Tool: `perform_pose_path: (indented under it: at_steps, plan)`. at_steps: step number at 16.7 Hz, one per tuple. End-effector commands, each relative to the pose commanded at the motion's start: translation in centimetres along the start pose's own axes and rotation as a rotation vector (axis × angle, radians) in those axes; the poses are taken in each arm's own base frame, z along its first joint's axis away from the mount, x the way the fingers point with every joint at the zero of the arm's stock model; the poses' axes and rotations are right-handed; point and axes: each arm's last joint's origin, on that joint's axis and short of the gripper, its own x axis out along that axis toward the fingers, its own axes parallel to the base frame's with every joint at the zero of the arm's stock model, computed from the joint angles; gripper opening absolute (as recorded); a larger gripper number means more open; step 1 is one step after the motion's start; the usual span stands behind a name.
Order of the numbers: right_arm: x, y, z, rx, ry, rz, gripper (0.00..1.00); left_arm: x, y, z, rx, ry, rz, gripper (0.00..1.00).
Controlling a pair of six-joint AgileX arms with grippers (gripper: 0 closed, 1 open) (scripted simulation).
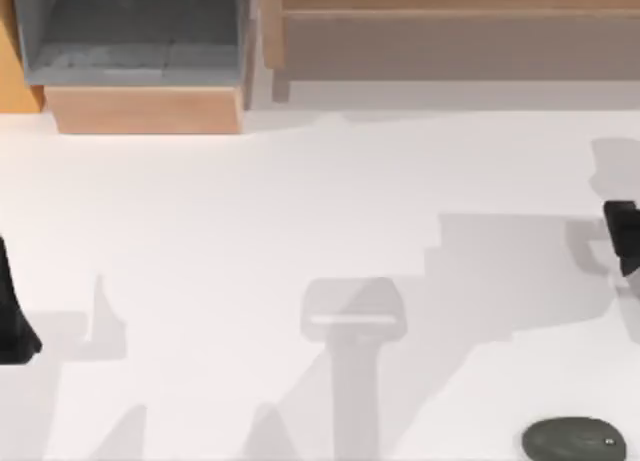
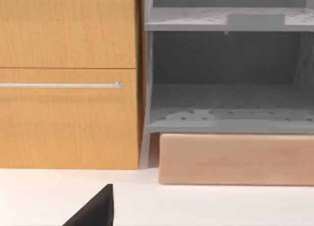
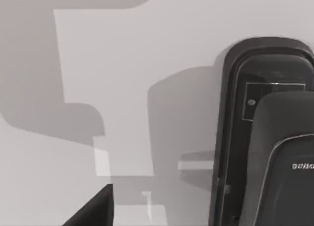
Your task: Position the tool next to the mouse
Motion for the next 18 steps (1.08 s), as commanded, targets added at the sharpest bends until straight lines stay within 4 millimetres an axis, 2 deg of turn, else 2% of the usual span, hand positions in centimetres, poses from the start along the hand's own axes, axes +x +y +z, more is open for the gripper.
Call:
perform_pose_path:
  at_steps: [2,6,18]
  plan:
    - [1.2,-0.02,-0.09,0.0,0.005,0.0,1.0,0.0,0.0,0.0,0.0,0.0,0.0,1.0]
    - [1.34,-0.02,-0.1,0.0,0.006,0.0,1.0,0.0,0.0,0.0,0.0,0.0,0.0,1.0]
    - [1.34,-0.02,-0.1,0.0,0.006,0.0,0.1,0.0,0.0,0.0,0.0,0.0,0.0,1.0]
